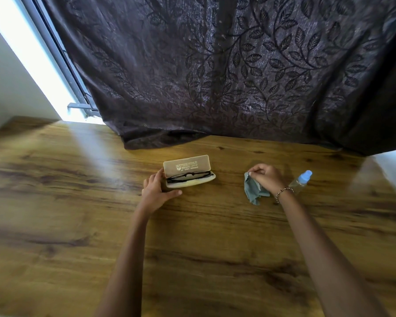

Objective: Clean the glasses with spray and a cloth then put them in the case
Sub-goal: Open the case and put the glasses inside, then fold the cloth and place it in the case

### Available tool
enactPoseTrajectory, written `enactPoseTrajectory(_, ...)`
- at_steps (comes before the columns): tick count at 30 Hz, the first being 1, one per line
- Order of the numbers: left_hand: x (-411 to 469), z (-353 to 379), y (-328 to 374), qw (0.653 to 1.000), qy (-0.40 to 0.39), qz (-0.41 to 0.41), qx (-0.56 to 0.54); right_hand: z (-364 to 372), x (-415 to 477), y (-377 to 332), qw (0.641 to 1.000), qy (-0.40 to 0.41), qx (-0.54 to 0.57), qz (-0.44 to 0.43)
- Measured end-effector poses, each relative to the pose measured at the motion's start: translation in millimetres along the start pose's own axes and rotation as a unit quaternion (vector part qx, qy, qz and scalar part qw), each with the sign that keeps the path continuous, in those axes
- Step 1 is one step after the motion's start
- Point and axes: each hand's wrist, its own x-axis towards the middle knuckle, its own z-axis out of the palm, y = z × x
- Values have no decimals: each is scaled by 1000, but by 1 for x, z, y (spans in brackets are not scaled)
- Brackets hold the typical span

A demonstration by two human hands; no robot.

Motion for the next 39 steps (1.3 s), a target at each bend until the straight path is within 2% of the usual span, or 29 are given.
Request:
enactPoseTrajectory(5, -2, -4, 0, 999, -16, -4, -30, 0, -3, -9, 992, -4, 124, 11)
enactPoseTrajectory(7, -5, -6, 5, 999, 5, -1, -50, -1, -5, -15, 985, -14, 172, 15)
enactPoseTrajectory(10, -14, -9, 31, 974, 186, 61, -115, -2, -9, -26, 970, -32, 240, 20)
enactPoseTrajectory(12, -18, -5, 54, 953, 248, 125, -124, -2, -13, -35, 965, -39, 259, 5)
enactPoseTrajectory(14, -22, 6, 77, 960, 199, 166, -108, -1, -18, -45, 960, -49, 274, -26)
enactPoseTrajectory(17, -24, 29, 106, 975, 64, 196, -88, -1, -26, -60, 955, -66, 276, -80)
enactPoseTrajectory(19, -21, 43, 117, 975, 20, 213, -62, -3, -32, -69, 956, -76, 260, -113)
enactPoseTrajectory(22, -16, 50, 121, 973, 22, 215, -77, -12, -38, -77, 957, -85, 234, -151)
enactPoseTrajectory(27, -7, 34, 122, 974, 35, 221, -46, -38, -42, -76, 967, -7, 143, -209)
enactPoseTrajectory(32, 3, 15, 126, 977, 10, 214, -9, -65, -42, -70, 972, -70, 40, -219)
enactPoseTrajectory(35, 12, 14, 143, 986, -20, 165, -18, -63, -41, -71, 977, -1, 43, -208)
enactPoseTrajectory(37, 17, 20, 156, 991, -13, 120, -63, -55, -40, -74, 977, 69, 57, -194)
enactPoseTrajectory(39, 21, 28, 166, 992, -3, 70, -107, -45, -42, -76, 974, 100, 76, -190)
